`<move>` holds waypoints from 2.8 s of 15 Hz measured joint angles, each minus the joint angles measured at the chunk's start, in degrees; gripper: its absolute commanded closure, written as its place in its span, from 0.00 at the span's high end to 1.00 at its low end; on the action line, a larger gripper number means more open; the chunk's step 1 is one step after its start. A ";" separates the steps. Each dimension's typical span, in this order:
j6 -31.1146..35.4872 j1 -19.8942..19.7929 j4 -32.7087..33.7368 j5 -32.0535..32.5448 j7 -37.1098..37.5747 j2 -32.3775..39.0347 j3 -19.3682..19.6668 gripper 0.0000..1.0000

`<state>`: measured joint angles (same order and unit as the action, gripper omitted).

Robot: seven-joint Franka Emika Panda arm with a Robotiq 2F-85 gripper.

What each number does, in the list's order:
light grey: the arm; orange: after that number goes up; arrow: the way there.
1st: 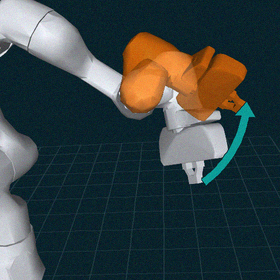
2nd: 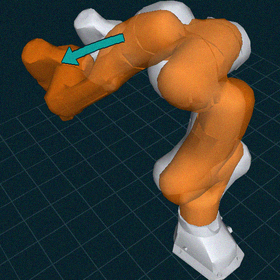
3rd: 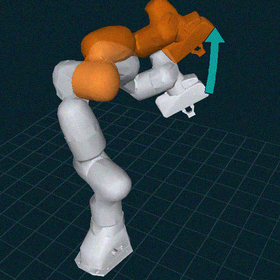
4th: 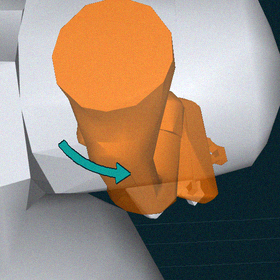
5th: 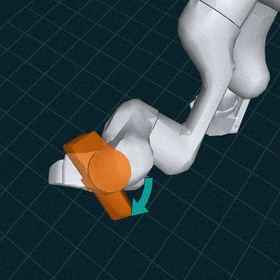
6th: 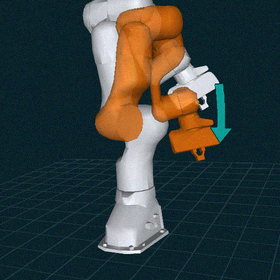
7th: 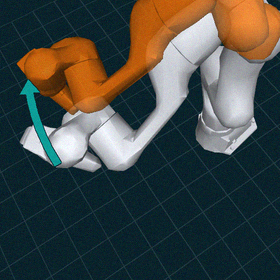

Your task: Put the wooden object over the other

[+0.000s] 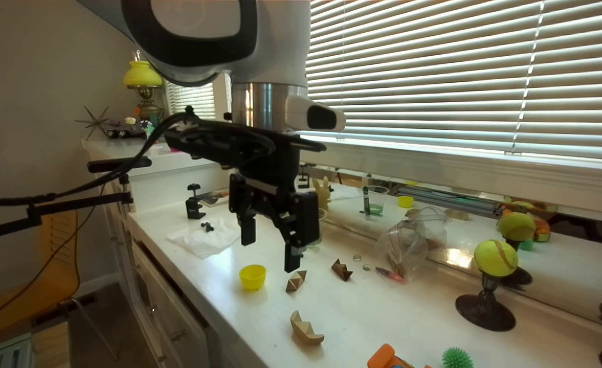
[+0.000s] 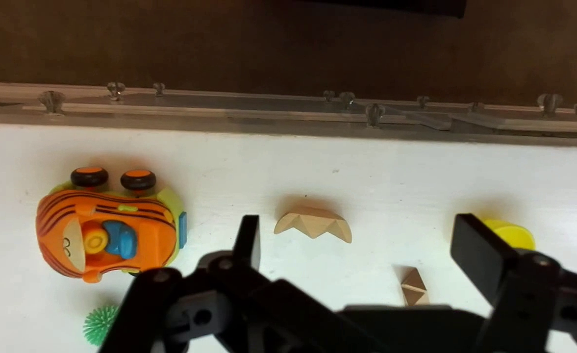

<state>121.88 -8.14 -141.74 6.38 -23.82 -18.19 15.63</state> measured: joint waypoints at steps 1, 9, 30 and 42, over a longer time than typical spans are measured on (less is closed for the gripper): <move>0.54 0.01 -0.01 0.08 0.00 0.92 -0.22 1.00; 7.58 0.09 0.00 -0.52 0.00 8.50 -1.82 1.00; 13.15 -0.07 -0.29 -0.37 0.28 14.71 -2.82 1.00; 14.72 -0.07 -0.29 -0.42 5.82 19.21 -3.63 1.00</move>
<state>136.60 -8.20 -142.03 5.96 -18.01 1.02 12.01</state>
